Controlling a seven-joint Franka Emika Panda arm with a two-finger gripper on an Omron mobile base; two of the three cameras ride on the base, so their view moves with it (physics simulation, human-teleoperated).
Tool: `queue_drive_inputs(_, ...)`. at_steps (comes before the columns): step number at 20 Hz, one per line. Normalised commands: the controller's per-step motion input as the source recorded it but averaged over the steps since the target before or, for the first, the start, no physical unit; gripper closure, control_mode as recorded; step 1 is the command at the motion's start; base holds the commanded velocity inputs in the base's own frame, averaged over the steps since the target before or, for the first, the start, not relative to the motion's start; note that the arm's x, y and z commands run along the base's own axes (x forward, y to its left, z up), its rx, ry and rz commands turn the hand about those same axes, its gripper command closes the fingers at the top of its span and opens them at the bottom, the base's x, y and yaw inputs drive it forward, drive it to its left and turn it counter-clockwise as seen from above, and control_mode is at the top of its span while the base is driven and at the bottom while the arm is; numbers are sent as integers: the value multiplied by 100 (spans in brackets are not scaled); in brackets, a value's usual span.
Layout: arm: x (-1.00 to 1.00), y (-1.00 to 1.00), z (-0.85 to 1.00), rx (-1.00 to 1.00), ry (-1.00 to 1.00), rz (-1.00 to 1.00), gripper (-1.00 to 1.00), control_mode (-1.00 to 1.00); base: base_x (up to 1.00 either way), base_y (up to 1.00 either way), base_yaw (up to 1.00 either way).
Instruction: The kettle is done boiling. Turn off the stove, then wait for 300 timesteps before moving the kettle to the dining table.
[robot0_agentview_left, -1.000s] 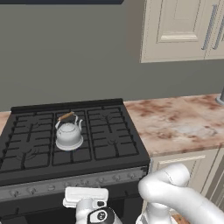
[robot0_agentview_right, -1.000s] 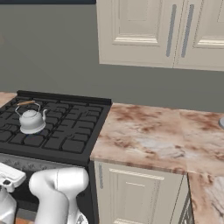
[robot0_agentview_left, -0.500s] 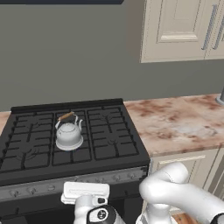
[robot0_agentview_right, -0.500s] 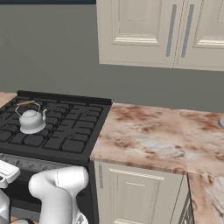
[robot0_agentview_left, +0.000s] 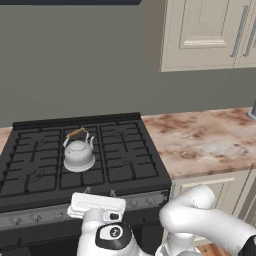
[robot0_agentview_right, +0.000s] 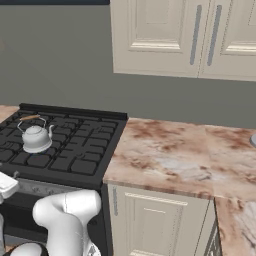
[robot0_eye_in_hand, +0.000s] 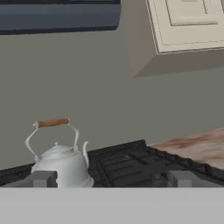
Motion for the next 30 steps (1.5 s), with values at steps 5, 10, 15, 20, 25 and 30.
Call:
queue_drive_inputs(5, 5, 18, 41, 0, 6, -11, -100, -100, 0, 0, 0)
queue_drive_inputs(10, 14, 17, 29, 0, 9, -11, -100, -100, 0, 0, 0)
queue_drive_inputs(15, 21, 17, 19, 0, 11, -10, -100, -100, 0, 0, 0)
queue_drive_inputs(20, 27, 17, 4, 0, 11, -8, -100, -100, 0, 0, 0)
queue_drive_inputs(25, 0, 0, 0, 3, 0, -3, -100, -100, 0, 0, 0)
queue_drive_inputs(30, 15, 15, 0, 3, 0, -6, -100, -100, 0, 0, 0)
